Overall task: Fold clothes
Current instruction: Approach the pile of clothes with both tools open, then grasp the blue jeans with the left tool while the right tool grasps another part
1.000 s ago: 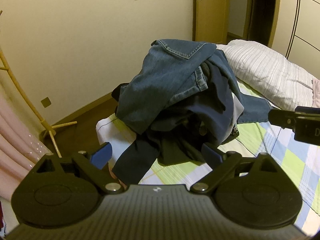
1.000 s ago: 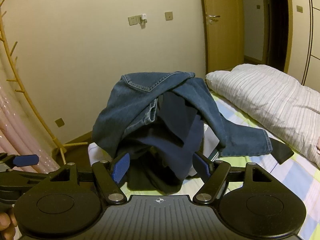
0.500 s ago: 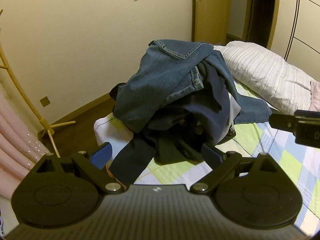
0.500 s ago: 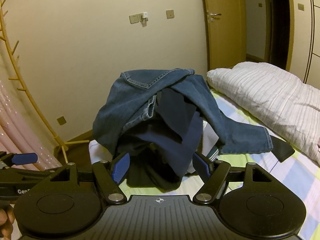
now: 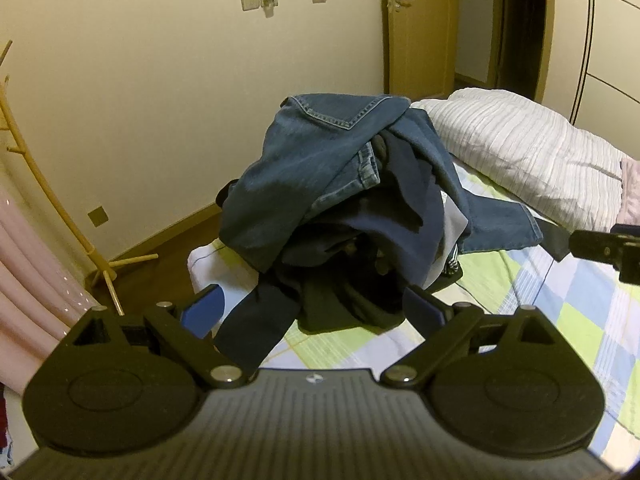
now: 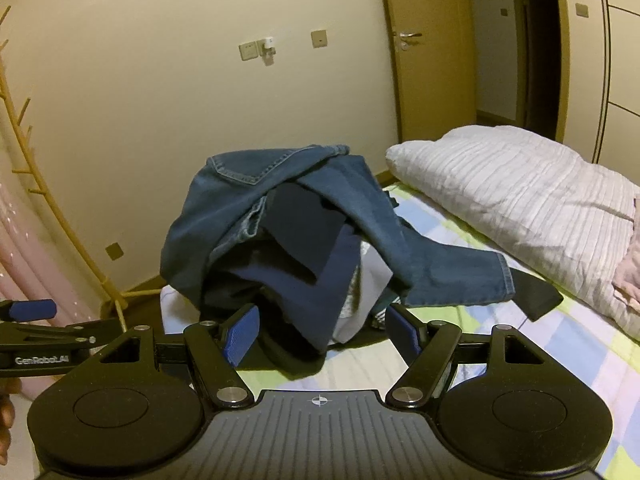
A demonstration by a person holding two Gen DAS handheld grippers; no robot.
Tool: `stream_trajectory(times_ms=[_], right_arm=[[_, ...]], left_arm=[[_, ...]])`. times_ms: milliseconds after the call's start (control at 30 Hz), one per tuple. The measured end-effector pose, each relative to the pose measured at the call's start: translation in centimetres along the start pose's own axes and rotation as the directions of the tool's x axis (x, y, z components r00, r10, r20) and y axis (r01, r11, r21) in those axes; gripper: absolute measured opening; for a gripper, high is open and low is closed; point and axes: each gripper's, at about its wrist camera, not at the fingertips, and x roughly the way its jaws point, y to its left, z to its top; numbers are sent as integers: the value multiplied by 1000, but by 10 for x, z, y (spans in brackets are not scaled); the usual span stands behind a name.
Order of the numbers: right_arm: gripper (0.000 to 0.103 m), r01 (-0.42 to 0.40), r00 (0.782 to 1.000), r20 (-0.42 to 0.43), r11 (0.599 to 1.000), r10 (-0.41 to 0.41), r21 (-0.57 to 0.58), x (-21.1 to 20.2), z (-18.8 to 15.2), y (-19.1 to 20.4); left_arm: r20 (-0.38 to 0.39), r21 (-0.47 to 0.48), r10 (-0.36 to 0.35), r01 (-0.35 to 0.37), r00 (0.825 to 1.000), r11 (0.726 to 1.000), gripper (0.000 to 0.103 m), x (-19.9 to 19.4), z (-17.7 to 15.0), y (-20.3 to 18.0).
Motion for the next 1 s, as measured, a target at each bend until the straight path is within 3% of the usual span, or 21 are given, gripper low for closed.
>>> stream_trajectory(times_ms=[200,467,633,767,900,1000], right_arm=[[73,2,1000,-2,999,-2,32,12,6,-10],[73,17,1000,-9,1000,-16,19,72,48,-11],[73,9,1000,-17,1000,-8,8,149,100,-13],[73,-11,999,-30,998,13,63,220,145,-19],[73,-25,998,-55,994,32,108,287,176,-23],[73,-15,996,-85,986,29,168,324,187,-30]], left_arm=[[-5,53,2,-2,1000,999,95,20,18,4],[8,126,-75,73,997,989,95,109,87,31],[18,203,-135,128,991,971,95,183,146,41],[-1,222,-202,197,979,955,94,237,186,51],[-58,241,-283,289,957,927,92,283,211,56],[-86,269,-348,358,934,894,81,305,217,57]])
